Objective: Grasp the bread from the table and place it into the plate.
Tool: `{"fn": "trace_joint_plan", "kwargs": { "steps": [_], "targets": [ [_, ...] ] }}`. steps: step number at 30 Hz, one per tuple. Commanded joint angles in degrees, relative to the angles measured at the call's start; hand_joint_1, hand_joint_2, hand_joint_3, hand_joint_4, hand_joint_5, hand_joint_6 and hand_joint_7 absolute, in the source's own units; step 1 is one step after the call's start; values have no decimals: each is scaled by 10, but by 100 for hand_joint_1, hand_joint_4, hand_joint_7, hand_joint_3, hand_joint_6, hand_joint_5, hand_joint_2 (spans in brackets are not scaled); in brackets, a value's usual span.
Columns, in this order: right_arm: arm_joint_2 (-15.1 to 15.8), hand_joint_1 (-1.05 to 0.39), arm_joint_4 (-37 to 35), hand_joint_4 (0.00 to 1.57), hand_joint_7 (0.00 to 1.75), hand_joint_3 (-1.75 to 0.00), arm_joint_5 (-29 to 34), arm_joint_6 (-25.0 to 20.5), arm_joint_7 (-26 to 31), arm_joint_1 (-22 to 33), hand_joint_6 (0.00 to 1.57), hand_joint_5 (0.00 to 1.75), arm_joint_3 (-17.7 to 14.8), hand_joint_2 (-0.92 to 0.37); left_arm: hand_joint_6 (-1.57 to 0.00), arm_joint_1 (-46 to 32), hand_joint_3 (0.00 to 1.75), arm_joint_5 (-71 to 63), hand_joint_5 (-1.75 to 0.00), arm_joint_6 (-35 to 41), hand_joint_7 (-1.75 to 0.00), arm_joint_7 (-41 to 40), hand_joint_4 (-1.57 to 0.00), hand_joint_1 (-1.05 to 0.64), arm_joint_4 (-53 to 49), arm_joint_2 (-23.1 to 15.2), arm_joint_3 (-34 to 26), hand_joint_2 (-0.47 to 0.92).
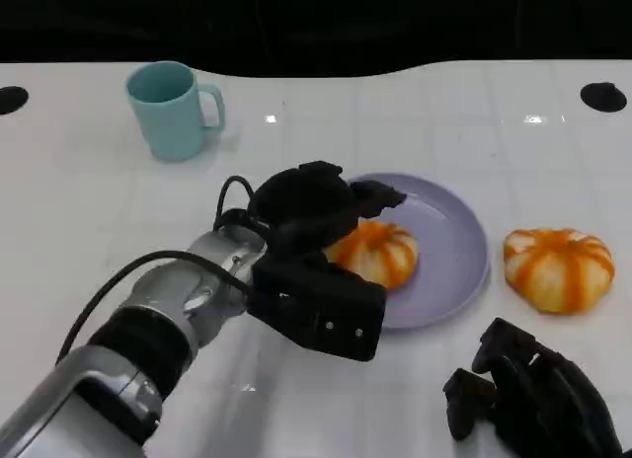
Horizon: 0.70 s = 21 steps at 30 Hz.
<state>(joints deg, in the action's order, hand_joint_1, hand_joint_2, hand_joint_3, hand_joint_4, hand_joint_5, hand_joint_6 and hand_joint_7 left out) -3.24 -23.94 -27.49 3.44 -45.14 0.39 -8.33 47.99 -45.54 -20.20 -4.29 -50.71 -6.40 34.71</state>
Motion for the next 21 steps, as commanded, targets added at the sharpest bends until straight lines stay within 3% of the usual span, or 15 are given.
{"fn": "trace_joint_plan", "kwargs": {
  "steps": [1, 7, 11, 14, 15, 16, 18, 21],
  "targets": [
    [6, -54, 1, 77, 142, -24, -5, -5, 3, 0, 69, 168, -4, -92, -15, -26, 69, 15, -30, 15, 0, 51, 0, -103, 53, -27, -4, 92],
    [5, -54, -6, 77, 142, -24, -6, 0, -2, -1, 69, 168, -6, -92, -15, -86, 69, 82, -28, -5, -1, 109, -1, -98, 130, -58, -40, 92],
    [5, -55, -6, 77, 142, -23, -8, -2, -2, -2, 69, 168, -7, -92, -31, -158, 57, 169, -43, -71, -7, 81, -21, -81, 153, -57, -97, 92],
    [6, -56, -3, 78, 143, -23, -5, -2, 1, -2, 69, 168, -5, -92, -64, -225, 37, 316, -98, -129, -20, 112, -41, -62, 161, -17, -162, 92],
    [5, -56, -4, 78, 143, -23, -5, -2, 1, -2, 69, 168, -5, -92, -68, -237, 34, 350, -123, -137, -37, 127, -43, -56, 165, -9, -174, 92],
    [4, -56, -7, 78, 143, -23, -5, 0, 2, -3, 69, 168, -5, -92, -67, -253, 32, 393, -132, -141, -48, 152, -44, -54, 172, -1, -187, 92],
    [2, -55, -11, 77, 142, -23, -9, 2, -2, -5, 68, 168, -7, -92, -58, -287, 35, 478, -161, -113, -101, 205, -49, -57, 206, 13, -211, 92],
    [1, -55, -18, 77, 141, -23, -12, 6, -11, -8, 68, 168, -9, -92, -54, -340, 39, 578, -173, -46, -146, 258, -62, -65, 282, 25, -240, 92]
  ]
}}
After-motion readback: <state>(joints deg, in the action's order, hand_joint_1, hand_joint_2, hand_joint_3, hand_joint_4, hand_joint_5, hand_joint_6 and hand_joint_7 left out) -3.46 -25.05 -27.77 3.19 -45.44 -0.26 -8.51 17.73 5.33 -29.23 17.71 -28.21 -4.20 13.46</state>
